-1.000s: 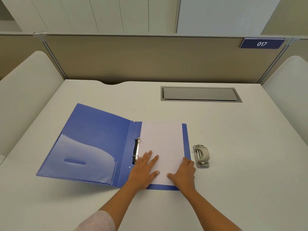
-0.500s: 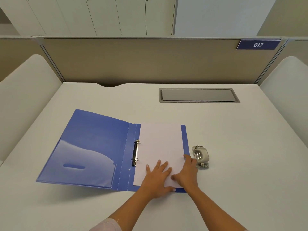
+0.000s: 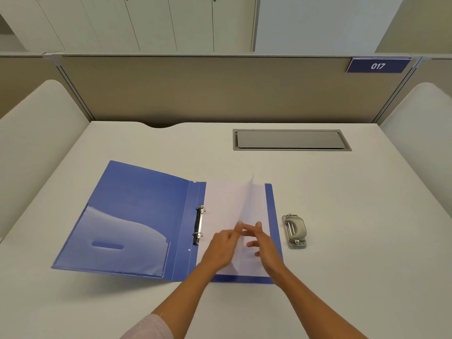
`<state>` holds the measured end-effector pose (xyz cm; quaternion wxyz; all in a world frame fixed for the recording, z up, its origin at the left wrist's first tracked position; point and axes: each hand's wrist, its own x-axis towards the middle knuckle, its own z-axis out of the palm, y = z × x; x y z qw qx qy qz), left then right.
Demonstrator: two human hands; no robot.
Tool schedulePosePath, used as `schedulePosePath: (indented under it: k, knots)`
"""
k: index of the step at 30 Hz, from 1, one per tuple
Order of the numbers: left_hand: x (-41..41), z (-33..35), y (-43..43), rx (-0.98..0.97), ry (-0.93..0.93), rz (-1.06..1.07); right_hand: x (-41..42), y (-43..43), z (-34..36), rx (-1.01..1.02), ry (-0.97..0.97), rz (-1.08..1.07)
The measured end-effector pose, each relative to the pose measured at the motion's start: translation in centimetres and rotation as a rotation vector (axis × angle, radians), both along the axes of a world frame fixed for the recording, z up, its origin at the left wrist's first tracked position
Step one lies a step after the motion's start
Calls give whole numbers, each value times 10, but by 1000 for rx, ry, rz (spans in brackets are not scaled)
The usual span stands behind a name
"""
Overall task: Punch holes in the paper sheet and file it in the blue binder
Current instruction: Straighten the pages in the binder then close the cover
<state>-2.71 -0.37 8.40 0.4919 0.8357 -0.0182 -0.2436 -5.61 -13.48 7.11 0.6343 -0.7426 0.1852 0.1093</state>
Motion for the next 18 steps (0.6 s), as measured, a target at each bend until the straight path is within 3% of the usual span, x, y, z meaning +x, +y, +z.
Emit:
schedulePosePath:
  k: [4,7,14,18]
  knots:
    - [22,12,17,-59,142,131,0,12,4,32,-26,122]
    - [34,14,41,15,107,94,-2,14,2,-26,-61,168]
    - [51,26,123,58,48,317,-12,-11,-37,-677,-58,321]
    - [52,26,169,146,7,436,-18,-16,-45,-780,-27,265]
